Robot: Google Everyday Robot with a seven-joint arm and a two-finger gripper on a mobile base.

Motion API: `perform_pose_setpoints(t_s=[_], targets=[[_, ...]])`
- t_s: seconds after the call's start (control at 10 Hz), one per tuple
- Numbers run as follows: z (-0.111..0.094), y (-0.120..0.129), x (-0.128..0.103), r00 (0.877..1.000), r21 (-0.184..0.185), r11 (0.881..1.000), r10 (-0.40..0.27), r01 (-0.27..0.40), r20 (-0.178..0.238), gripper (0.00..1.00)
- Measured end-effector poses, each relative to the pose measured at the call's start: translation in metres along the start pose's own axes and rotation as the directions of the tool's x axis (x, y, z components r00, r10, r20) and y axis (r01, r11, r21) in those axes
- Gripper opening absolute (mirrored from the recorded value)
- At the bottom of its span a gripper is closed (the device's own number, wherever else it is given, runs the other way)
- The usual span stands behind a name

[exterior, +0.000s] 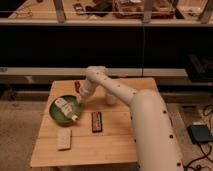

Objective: Drag the ceramic bowl in a circle

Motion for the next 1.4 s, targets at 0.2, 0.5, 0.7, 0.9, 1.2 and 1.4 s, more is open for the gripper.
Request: perform_pose_setpoints(t_s=[0.2, 0.5, 0.7, 0.9, 1.2, 1.4], targets=[[0.007, 0.002, -0.005, 1.0, 0.003, 1.0, 0.006, -0.006, 0.024, 0.17], [0.003, -0.002, 0.002, 1.0, -0.006, 1.0, -0.015, 0.015, 0.025, 0.17], [-0.015, 0.004, 0.009, 0.999, -0.042, 0.998, -0.036, 0.036, 0.012, 0.17], [-0.026, 0.015, 0.003, 0.999, -0.075, 0.996, -0.037, 0.038, 0.017, 0.17], [-0.034, 0.037, -0.031, 0.999, -0.11, 0.994, 0.003, 0.003, 0.052, 0.17], [-0.052, 0.046, -0.061, 0.998, -0.133, 0.991, 0.026, -0.018, 0.057, 0.17]])
